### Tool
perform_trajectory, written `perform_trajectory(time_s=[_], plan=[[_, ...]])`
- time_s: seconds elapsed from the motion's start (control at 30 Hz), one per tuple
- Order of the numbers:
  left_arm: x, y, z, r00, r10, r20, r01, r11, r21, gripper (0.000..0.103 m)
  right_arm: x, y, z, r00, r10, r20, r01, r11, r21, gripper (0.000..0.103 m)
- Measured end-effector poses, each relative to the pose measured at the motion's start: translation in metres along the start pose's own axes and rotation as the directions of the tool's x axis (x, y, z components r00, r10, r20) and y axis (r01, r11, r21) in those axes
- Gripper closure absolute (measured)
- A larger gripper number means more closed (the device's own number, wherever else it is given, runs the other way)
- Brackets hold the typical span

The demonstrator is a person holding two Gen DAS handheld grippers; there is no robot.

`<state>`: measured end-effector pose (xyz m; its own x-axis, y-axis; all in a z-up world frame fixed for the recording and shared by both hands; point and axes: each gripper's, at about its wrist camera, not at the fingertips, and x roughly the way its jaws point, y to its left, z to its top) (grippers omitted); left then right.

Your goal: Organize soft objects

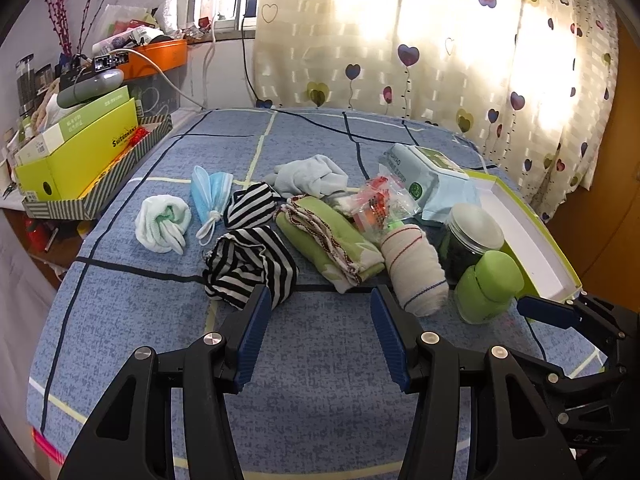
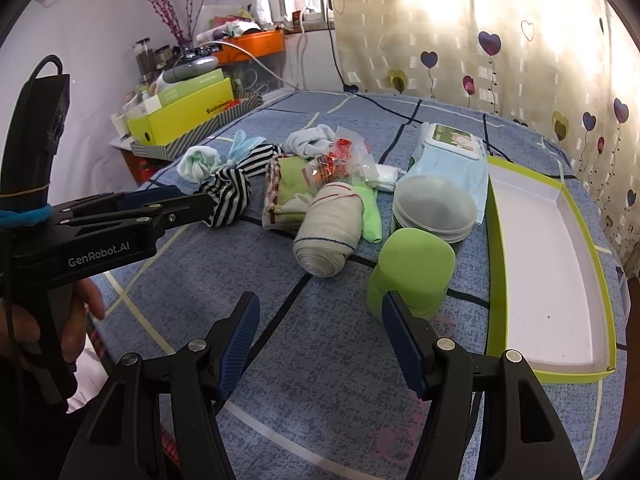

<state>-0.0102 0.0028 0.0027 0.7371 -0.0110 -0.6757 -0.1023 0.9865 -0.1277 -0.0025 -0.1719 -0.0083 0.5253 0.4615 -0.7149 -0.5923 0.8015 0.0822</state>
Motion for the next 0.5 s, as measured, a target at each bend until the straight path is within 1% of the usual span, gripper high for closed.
perform_trajectory(time_s=[0.1,0.17,0.5], plan=[[0.0011,-0.0003,0.0006,1.000,0.002,-0.005,-0.002,1.000,0.002,0.050,0.0000,0.0008,-0.0002,1.000,0.005,0.005,-0.005,1.000,-0.001,0.038],[0.0006,-0.0012,0.0009,1.000,0.002,-0.004,-0.002,1.000,0.004,0.050,-0.0006,0.0008,0.0012,1.000,0.010,0.006,-0.010,1.000,0.000,0.036],[0.0006,-0.0003,0.0015,1.000,-0.008,-0.001,0.008,1.000,-0.003,0.050,-0.0002,0.0038,0.0052,1.000,0.027,0.012,-0.027,1.000,-0.015,0.035]])
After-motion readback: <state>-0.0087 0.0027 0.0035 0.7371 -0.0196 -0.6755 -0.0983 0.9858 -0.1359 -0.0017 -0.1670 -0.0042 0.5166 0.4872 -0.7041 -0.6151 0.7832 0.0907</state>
